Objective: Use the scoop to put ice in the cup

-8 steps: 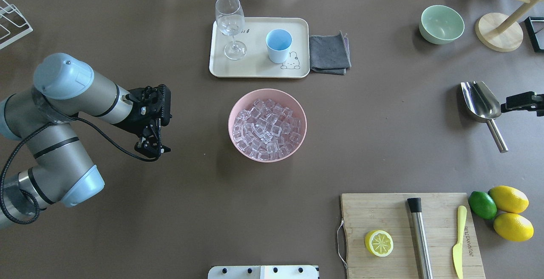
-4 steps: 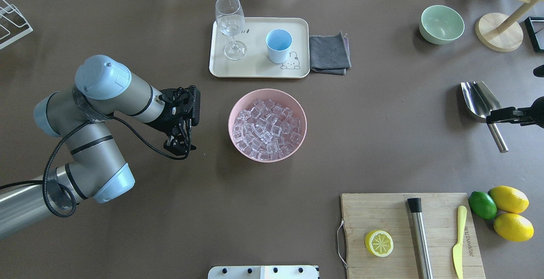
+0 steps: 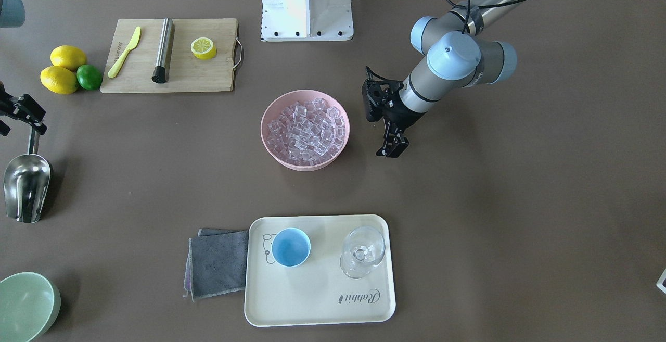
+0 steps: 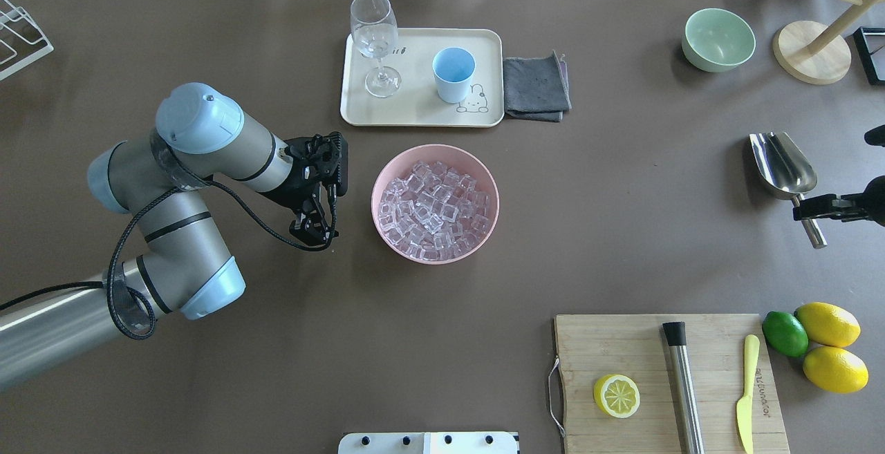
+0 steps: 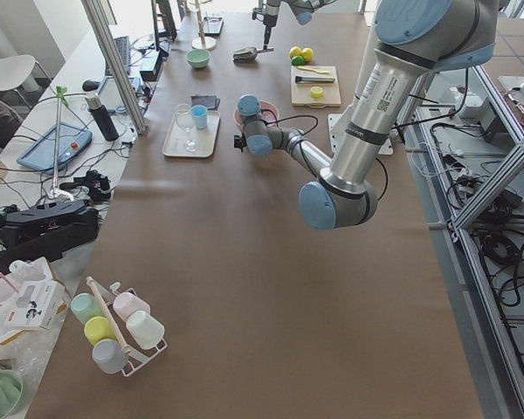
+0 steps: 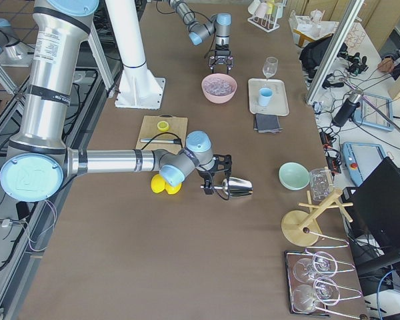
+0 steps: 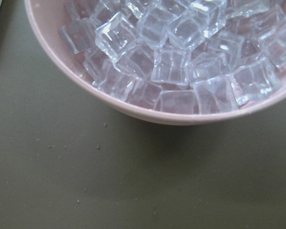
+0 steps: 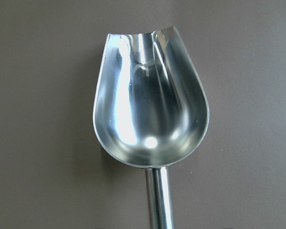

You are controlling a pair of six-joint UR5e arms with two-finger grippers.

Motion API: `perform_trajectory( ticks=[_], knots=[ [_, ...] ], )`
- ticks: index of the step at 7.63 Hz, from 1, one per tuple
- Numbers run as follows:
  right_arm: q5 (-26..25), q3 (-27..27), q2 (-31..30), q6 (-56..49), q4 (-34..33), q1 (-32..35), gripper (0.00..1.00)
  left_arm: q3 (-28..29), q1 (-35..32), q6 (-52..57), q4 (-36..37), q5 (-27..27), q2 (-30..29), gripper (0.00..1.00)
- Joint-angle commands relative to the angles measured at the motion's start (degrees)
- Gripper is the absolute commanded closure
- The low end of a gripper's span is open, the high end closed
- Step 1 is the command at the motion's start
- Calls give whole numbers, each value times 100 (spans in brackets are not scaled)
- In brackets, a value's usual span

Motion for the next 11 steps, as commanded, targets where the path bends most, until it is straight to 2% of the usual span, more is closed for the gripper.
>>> perform_trajectory(
  ticks=[1, 2, 4, 6, 7, 11],
  knots=[
    [19, -85, -26, -44, 68, -185, 18, 86, 102, -40, -25, 239, -190, 1],
    [19, -85, -26, -44, 68, -220, 21, 95, 111, -48, -25, 239, -208, 1],
    [-16, -94, -35, -44, 77, -308, 22, 95, 383, -764, -330, 432, -243, 1],
    [-42, -120, -53, -158, 77, -344, 24, 104, 480, -892, -516, 467, -225, 1],
    [-51, -147, -70, -211, 77, -344, 26, 104, 550, -892, -630, 650, -208, 1],
    [-77, -226, -70, -299, 86, -370, 43, 130, 560, -901, -649, 661, -208, 1]
  ],
)
